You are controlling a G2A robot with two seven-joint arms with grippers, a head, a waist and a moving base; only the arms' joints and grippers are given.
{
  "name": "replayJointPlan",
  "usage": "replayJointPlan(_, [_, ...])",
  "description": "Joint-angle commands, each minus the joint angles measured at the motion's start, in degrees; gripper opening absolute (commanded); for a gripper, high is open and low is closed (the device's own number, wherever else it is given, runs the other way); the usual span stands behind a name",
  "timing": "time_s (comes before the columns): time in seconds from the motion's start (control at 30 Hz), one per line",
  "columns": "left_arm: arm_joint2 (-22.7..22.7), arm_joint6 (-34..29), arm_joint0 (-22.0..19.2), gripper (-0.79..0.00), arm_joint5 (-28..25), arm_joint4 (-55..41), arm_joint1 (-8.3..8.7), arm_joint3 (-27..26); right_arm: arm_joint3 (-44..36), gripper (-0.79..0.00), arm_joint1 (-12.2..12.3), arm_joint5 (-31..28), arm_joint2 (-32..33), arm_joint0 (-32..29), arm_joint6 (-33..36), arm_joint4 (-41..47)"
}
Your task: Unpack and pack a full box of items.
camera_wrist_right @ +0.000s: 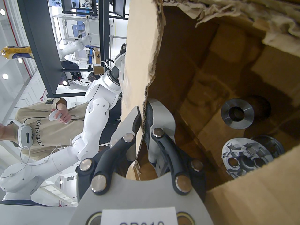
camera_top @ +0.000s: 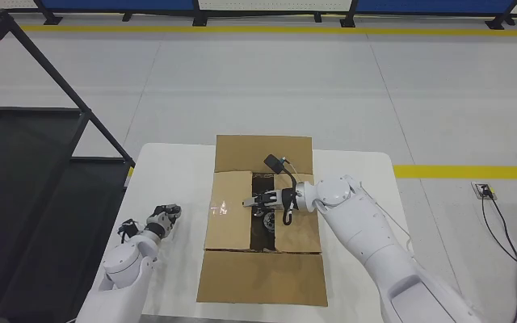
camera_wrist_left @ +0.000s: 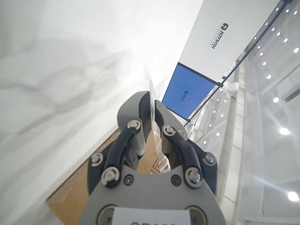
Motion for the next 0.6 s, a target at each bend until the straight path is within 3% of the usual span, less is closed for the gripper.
replayJointPlan(0.0, [-0.6, 0.6, 0.8, -0.708, -0.4, -0.6, -0.02, -1.0, 0.2, -0.785, 0.0, -0.1, 0.2, 0.1, -0.2, 0.1])
replayJointPlan(0.23, [-2.1, 1.6, 2.9, -0.785, -1.0, -1.2, 0.02, -3.7, 0.2, -0.785, 0.0, -0.2, 0.5, 0.0, -0.6, 0.0])
replayJointPlan(0.57, [-4.0, 3.2, 5.4, -0.785, -2.1, -1.9, -0.01, -6.2, -0.1, -0.785, 0.0, -0.1, 0.9, -0.2, -0.8, -0.3])
